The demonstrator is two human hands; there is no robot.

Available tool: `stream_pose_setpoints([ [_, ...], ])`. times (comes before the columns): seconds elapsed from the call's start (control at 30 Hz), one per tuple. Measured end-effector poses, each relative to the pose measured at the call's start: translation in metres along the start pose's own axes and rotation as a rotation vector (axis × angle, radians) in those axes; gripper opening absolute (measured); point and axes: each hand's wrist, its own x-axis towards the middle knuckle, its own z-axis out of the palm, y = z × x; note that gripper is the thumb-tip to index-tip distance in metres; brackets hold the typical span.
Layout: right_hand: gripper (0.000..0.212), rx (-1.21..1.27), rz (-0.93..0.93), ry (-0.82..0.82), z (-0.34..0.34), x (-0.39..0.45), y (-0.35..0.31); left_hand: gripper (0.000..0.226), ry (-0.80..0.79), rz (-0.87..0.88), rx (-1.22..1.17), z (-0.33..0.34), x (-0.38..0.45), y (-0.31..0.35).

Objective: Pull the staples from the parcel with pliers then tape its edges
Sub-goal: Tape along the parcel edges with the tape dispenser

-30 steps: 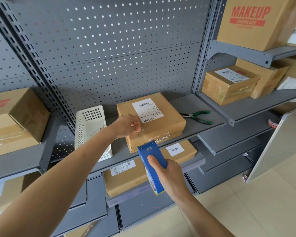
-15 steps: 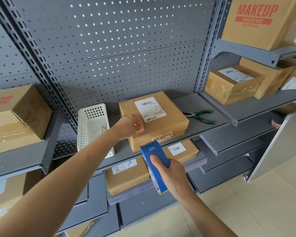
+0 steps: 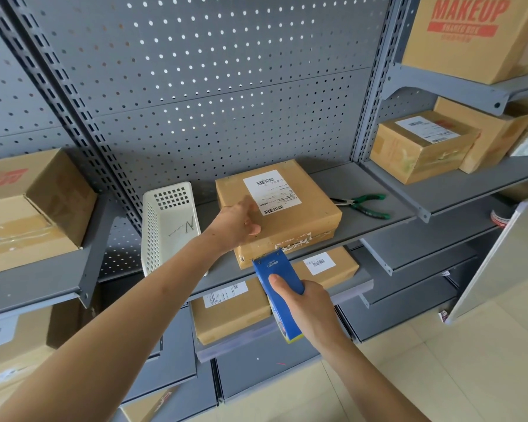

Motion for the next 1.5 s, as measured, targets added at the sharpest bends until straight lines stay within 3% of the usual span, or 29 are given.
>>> stream_pose_setpoints([
  [0.07,0.052,-0.012,0.000,0.007,0.001,0.001,-0.001,0.038,0.000,-0.014,-0.013,-0.001,0.001,0.001],
  [0.2,0.052,-0.022,0.004,0.011,0.001,0.003,-0.002,0.020,-0.022,0.011,-0.048,-0.001,0.005,-0.007],
  [0.4,0.056,-0.031,0.015,0.024,0.004,0.009,-0.001,0.019,-0.030,0.035,-0.058,-0.002,0.008,-0.011],
  [0.97,0.056,-0.125,-0.004,0.059,0.014,0.027,-0.003,0.030,-0.036,0.027,-0.056,0.000,0.011,-0.014],
  [1.23,0.058,-0.141,0.004,0.066,0.016,0.028,-0.002,0.034,-0.084,0.042,0.007,-0.004,0.013,-0.014],
  [1.5,0.062,-0.168,0.003,0.066,0.016,0.027,-0.002,0.045,-0.010,0.128,0.157,0.001,0.006,-0.017],
])
